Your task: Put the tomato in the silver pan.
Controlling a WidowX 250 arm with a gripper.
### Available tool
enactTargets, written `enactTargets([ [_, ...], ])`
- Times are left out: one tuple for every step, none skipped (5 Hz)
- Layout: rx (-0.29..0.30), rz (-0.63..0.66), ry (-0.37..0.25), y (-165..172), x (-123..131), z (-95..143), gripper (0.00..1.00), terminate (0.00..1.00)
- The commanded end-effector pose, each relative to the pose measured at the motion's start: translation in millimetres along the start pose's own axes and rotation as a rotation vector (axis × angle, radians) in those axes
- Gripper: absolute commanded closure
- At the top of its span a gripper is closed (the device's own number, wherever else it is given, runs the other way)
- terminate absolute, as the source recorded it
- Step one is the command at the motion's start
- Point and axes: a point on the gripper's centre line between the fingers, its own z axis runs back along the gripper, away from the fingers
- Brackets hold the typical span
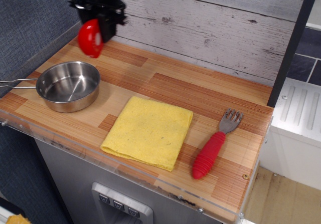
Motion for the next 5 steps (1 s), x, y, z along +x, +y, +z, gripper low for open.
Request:
enactTargets([
  [0.064, 0.012, 0.013, 28.2, -18.7, 3.0, 1.0, 0.0],
  [0.08, 0.001, 0.051, 33.2, -26.5, -11.1, 1.0, 0.0],
  [0.09, 0.008, 0.098, 38.6, -39.4, -24.1, 1.0, 0.0],
  [0.084, 0.006, 0.129, 36.5, -43.4, -32.7, 1.0, 0.0],
  [0.088, -0.013, 0.168, 35.9, -49.4, -41.4, 1.0, 0.0],
])
